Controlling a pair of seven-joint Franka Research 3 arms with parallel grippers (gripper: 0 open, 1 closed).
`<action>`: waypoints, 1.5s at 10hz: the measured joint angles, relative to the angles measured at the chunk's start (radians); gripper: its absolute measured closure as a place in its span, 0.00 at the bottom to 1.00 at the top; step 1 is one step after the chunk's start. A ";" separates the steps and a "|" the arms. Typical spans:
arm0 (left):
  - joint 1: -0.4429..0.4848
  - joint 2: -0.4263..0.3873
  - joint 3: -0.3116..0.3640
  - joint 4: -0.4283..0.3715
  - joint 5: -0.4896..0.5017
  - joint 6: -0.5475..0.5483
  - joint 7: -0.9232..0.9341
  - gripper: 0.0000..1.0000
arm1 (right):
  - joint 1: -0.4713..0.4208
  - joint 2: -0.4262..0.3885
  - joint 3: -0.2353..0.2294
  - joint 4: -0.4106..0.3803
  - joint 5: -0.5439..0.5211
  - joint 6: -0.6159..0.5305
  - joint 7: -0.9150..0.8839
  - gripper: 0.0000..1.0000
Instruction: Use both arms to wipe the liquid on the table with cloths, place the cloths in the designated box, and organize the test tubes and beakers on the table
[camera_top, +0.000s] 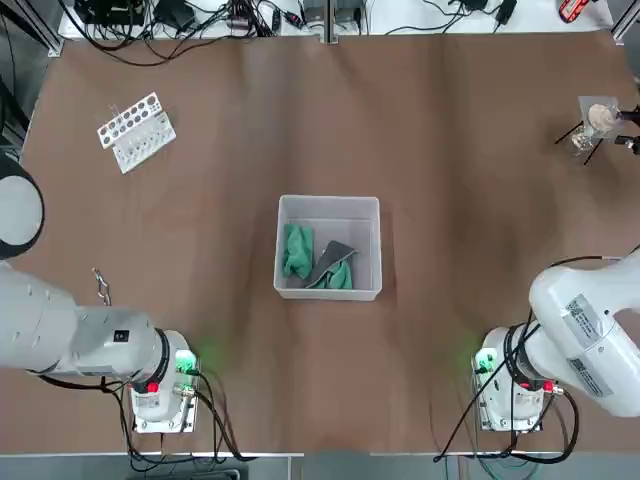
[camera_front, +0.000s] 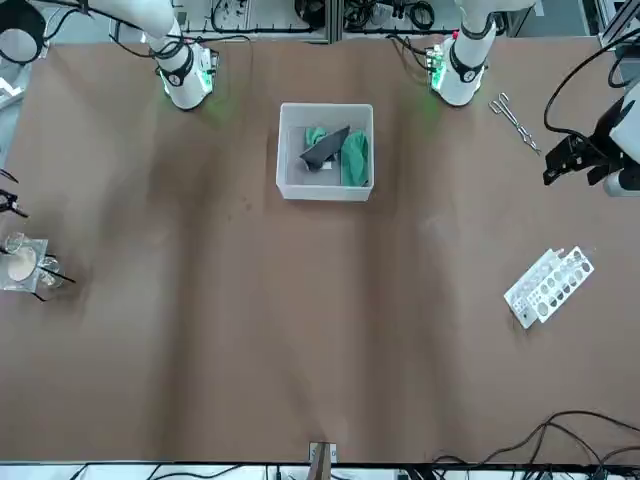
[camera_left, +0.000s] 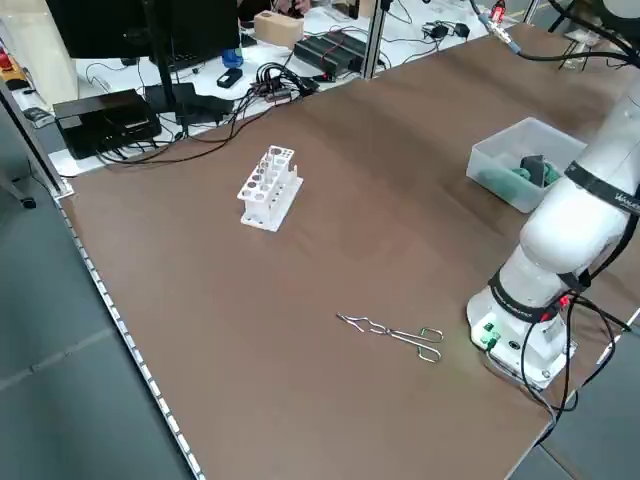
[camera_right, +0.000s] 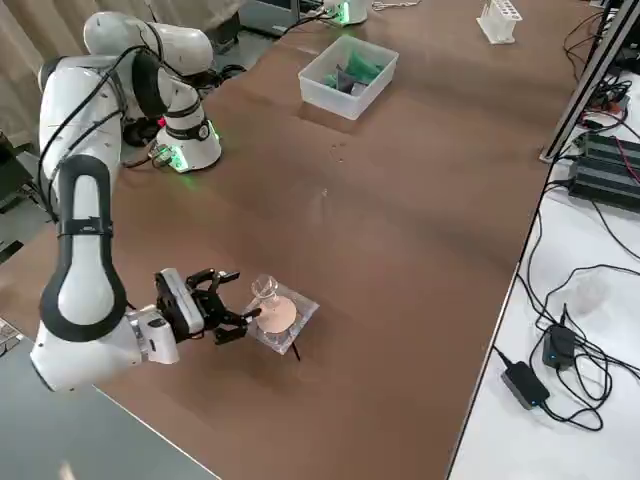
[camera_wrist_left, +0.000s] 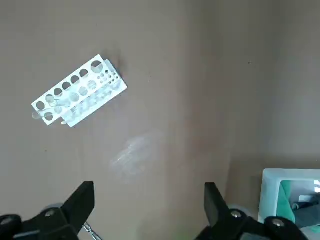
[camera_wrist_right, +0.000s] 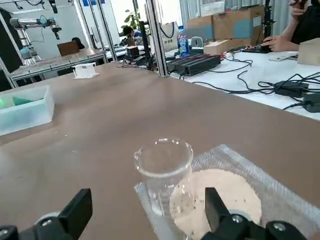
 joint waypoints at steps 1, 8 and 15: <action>0.000 0.000 0.000 0.000 0.000 0.000 0.000 0.03 | -0.013 -0.001 0.000 0.023 -0.012 -0.011 0.000 0.00; 0.001 0.001 0.000 0.000 0.000 0.000 0.000 0.03 | 0.189 -0.124 0.024 0.076 -0.152 -0.018 0.185 0.00; 0.001 0.003 0.001 -0.001 0.000 0.003 0.000 0.03 | 0.790 -0.255 0.024 0.075 -0.203 0.293 0.728 0.00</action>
